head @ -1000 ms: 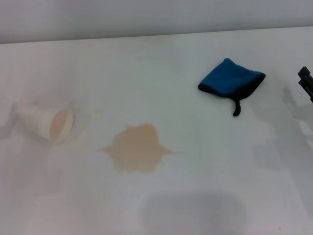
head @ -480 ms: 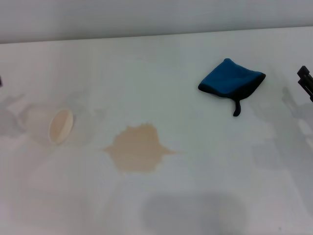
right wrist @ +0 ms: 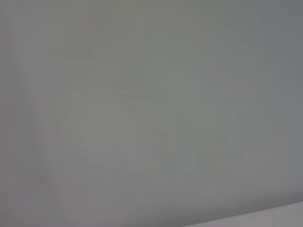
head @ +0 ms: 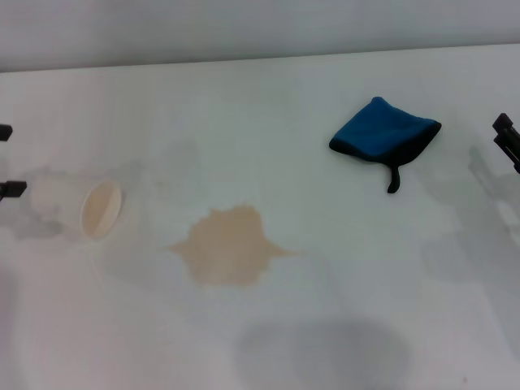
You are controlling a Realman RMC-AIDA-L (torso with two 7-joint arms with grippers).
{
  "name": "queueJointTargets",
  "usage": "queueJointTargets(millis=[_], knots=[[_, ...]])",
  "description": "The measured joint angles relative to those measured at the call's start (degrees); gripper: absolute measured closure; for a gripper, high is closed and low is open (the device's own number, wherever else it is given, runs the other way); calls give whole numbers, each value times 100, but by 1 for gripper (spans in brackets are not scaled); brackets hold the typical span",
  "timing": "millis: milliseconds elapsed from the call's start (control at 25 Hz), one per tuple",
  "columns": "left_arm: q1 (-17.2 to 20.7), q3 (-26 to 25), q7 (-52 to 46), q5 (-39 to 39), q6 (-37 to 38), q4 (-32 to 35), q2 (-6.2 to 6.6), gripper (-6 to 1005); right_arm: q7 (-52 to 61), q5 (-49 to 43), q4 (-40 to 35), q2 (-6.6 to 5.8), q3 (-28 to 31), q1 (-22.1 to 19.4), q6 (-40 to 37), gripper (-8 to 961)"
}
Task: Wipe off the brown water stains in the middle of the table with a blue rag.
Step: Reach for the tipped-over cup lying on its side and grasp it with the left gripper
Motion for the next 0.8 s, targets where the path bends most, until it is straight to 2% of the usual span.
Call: queueJointTargets(millis=[240,400,560,760,800], knots=[[-543,0,-21,1208,-14,-158,59,156,326,-1,-32,0,-7,22,-98,82],[-773,0,-43,1864,-192,-167,32,155,345,22,-36,8,36,56,-226,83],[-962,0,-116,2325,-441,-192,-94,155,356,29,-36,7,47,64,-331,83],[-1211,0,-100,2714,-765,-296,-325,155,363,47,-54,1,51,122,-551,83],[-1278,0,-59,2741,-867,-367,-405,155,364,47,-54,-1,52,137,-599,83]])
